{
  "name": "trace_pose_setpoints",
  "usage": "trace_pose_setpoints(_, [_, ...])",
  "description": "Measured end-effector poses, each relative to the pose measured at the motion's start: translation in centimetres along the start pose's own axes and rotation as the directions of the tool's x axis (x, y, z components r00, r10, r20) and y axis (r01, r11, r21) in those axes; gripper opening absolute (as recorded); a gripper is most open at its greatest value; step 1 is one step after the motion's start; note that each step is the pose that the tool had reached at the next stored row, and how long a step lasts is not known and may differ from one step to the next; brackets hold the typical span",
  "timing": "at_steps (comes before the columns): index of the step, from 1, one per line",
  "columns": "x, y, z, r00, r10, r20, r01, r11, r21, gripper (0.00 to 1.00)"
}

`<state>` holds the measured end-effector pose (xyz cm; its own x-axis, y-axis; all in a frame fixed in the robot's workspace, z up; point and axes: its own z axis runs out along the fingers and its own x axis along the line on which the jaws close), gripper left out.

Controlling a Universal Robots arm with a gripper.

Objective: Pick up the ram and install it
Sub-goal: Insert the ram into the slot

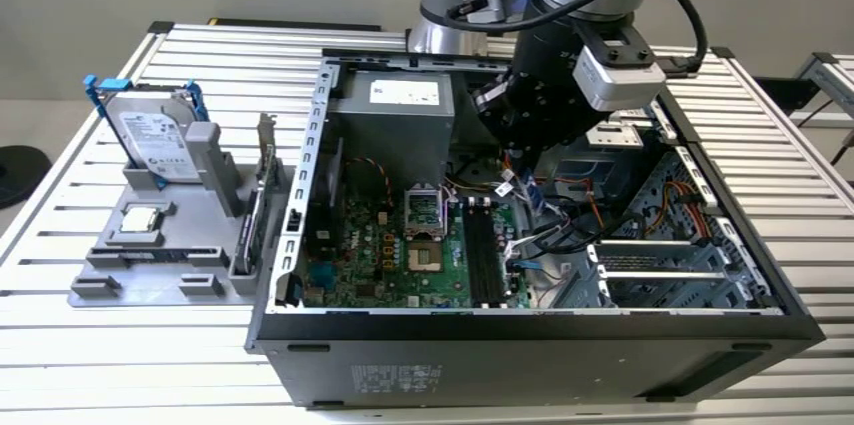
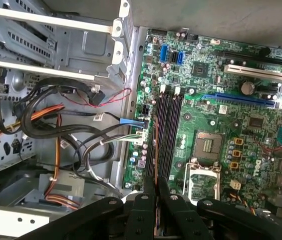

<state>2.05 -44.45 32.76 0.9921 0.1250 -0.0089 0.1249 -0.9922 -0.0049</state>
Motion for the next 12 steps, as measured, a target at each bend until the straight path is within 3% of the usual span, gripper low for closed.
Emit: trace_pose_setpoints(12, [0.01, -0.05, 0.57, 1.0000, 0.000, 0.0002, 0.000, 1.0000, -0.0019, 0.00])
